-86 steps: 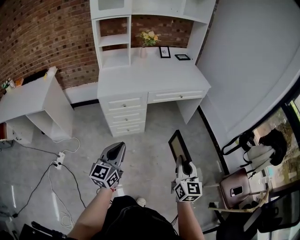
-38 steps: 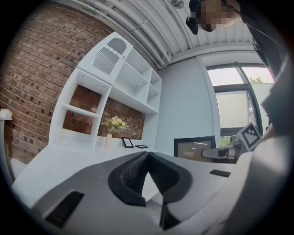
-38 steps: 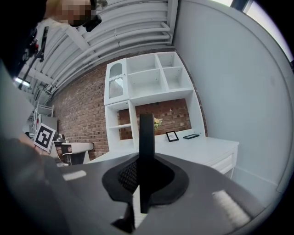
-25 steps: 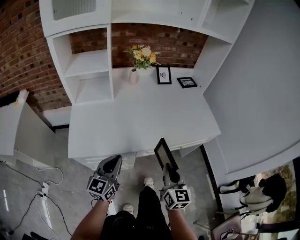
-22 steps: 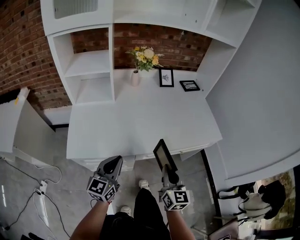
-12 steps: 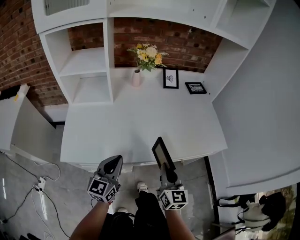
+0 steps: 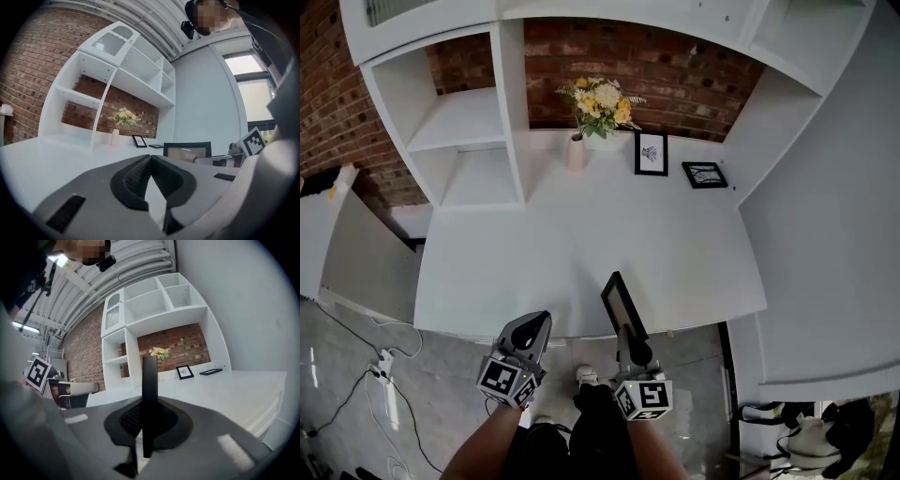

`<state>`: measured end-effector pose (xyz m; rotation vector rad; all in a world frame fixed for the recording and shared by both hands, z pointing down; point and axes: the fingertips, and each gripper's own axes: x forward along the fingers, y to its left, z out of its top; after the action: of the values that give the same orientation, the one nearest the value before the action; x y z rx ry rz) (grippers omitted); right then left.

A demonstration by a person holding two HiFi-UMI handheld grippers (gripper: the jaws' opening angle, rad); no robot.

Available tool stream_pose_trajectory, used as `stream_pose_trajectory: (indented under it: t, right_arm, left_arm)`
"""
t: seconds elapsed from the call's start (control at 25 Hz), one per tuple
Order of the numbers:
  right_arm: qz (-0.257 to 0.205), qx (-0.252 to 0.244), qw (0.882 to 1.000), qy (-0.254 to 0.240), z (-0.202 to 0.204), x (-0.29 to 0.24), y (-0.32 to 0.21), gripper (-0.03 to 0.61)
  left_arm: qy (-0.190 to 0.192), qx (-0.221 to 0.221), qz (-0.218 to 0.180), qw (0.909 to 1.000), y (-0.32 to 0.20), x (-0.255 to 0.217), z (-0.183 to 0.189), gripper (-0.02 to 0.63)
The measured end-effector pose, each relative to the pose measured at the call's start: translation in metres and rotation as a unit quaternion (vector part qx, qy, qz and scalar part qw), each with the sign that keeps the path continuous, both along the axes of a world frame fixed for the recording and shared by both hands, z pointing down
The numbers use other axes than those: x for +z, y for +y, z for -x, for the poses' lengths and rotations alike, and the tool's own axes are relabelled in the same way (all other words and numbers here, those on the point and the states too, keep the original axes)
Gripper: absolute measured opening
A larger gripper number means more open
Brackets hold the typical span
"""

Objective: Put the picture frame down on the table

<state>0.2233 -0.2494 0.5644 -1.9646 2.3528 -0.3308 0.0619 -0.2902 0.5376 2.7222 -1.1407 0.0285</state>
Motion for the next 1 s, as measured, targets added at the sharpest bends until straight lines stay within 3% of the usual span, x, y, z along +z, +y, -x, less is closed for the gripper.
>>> stream_pose_trajectory:
  t: [0.2, 0.48, 0.76, 1.0]
  right_arm:
    - [-0.001, -0.021, 1.0, 0.001, 0.005, 0.003, -0.015, 0.012]
    - [-0.007, -0.046, 0.998, 0.04, 0.012, -0.001, -0.033, 0.015]
    - [-0.01, -0.051, 0.997, 0.066, 0.009, -0.016, -0.041, 0.055]
    - [-0.003, -0.03, 0.999, 0.038, -0.012, -0.011, -0.045, 0.078]
  left_arm:
    - [-0.004, -0.004, 0.003, 1.0, -0.009, 0.002, 0.002, 0.008]
    - [-0.005, -0.004, 0.003, 1.0, -0.019, 0.002, 0.006, 0.008]
    - [-0.004, -0.004, 0.002, 1.0, -0.028, -0.007, 0.009, 0.008]
    - [-0.002, -0.006, 0.009, 0.9999, -0.033, -0.004, 0.005, 0.008]
